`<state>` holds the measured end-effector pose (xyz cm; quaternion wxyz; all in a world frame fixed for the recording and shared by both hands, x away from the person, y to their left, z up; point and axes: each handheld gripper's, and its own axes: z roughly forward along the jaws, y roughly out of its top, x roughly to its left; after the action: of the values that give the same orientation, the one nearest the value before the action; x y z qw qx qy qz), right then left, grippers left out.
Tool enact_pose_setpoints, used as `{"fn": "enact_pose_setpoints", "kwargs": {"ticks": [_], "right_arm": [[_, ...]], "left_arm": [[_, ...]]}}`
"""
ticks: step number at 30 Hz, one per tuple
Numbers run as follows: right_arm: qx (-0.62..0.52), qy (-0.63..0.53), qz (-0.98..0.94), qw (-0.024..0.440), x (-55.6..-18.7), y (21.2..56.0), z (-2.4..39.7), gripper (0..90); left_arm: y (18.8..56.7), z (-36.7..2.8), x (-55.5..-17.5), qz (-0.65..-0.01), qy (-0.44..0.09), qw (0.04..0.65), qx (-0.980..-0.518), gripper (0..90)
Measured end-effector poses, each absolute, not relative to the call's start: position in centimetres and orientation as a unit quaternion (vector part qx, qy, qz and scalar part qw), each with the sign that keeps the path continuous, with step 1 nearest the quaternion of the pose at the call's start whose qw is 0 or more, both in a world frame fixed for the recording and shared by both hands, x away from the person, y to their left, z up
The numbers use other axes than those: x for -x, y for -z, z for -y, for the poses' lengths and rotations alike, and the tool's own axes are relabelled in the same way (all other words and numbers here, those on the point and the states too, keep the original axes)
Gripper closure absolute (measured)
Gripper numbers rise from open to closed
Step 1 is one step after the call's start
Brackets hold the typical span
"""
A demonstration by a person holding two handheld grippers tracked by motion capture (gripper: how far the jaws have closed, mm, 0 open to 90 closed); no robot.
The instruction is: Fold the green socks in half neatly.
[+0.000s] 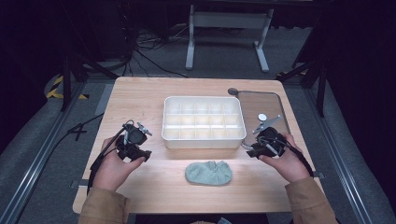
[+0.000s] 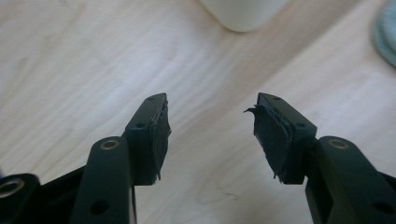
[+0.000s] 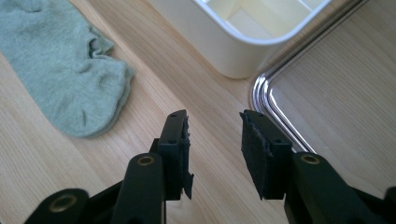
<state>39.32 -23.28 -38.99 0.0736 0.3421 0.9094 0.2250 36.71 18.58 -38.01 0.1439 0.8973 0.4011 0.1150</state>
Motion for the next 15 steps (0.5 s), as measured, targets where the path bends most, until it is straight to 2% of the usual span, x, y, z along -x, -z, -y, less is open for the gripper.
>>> {"fn": "enact_pose_setpoints", "kwargs": {"ticks": [2,4,13,15], "right_arm": [[-0.342,-0.223,-0.910,0.077,-39.1,38.8,23.5,60.6],[-0.343,-0.227,-0.908,0.079,-39.0,38.7,23.7,59.8],[-0.343,-0.237,-0.905,0.086,-38.5,38.7,23.7,56.7],[-0.334,-0.234,-0.909,0.088,-38.1,38.6,23.4,61.7]], "left_arm": [[38.1,-18.1,-37.0,-0.395,-0.077,0.144,-0.904,48.4],[38.0,-17.8,-37.0,-0.401,-0.060,0.148,-0.902,50.7],[36.2,-16.7,-36.3,-0.391,-0.072,0.151,-0.905,52.0],[35.8,-16.2,-36.2,-0.387,-0.068,0.160,-0.906,51.9]]}}
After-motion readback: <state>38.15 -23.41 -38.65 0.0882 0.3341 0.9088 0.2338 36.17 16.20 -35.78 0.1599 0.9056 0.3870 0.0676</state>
